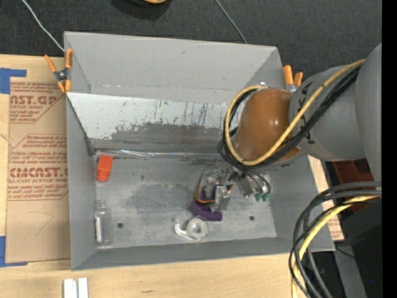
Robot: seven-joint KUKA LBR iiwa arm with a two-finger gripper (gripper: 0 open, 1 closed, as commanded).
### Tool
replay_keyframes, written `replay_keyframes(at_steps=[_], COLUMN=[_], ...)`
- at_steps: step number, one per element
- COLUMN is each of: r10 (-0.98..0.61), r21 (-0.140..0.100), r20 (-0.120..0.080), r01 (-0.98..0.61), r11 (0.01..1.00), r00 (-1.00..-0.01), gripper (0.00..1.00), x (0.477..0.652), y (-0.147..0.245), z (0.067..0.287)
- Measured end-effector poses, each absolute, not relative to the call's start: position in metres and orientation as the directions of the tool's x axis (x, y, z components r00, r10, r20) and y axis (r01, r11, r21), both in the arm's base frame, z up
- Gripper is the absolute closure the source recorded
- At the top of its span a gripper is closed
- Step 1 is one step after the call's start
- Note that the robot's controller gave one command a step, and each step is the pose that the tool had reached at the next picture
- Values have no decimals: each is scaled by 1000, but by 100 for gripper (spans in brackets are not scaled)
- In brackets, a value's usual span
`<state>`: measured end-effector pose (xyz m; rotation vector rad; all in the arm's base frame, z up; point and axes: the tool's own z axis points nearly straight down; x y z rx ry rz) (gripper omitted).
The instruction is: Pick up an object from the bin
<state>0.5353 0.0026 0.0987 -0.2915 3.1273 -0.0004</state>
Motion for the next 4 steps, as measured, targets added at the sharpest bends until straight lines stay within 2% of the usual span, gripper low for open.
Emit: replay_keyframes(at_steps=[1,2,3,4], r10=[-185,-175,-175,-135], r21=[0,-1,-1,-1], r20=[-1,-2,-2,-5], r01=[-185,-175,-175,-135], r11=[983,985,985,991], r00=[-983,-985,-985,-991], gripper=[100,100,100,100], x=[535,529,529,525], y=[3,2,2,3], z=[99,191,191,304])
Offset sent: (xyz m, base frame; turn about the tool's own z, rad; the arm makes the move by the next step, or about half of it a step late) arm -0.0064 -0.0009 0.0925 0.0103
